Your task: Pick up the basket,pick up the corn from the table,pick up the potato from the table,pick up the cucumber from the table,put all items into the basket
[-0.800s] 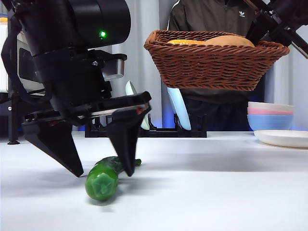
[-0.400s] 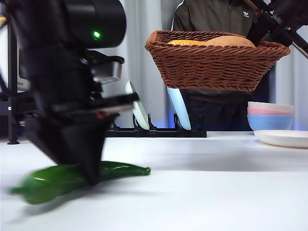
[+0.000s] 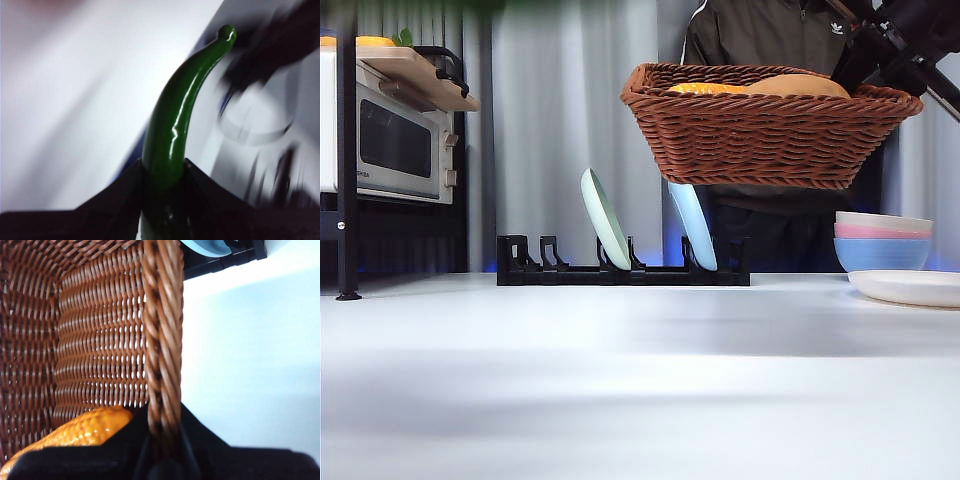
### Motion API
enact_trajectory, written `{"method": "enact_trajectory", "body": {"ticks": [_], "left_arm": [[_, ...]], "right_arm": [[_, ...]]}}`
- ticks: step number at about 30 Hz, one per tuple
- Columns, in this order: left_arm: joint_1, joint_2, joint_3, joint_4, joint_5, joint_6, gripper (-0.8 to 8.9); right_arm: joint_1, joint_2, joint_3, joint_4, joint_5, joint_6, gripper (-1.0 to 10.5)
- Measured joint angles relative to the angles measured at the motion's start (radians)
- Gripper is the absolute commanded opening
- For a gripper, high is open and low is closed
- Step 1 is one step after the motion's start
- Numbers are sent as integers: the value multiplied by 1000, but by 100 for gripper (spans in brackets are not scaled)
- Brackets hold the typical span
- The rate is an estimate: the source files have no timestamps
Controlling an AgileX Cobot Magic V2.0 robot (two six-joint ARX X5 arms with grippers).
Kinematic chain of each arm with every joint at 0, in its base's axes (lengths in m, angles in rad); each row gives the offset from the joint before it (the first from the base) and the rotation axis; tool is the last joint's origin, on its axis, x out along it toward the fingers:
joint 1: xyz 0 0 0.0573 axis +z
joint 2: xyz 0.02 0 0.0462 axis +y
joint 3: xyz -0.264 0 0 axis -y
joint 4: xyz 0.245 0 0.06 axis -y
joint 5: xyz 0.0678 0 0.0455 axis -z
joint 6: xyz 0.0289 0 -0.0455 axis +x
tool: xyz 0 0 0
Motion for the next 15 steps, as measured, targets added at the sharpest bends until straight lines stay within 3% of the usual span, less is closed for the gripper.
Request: {"method": "enact_trajectory", "body": {"ticks": [8,15], "left_arm": [[-1,20,250,254,-315,-20,-8],[-1,225,359,290,-552,5,-8]], "right_arm": [[39,0,0,0,2,0,-16],[107,0,0,-1,3,0,-16]]}}
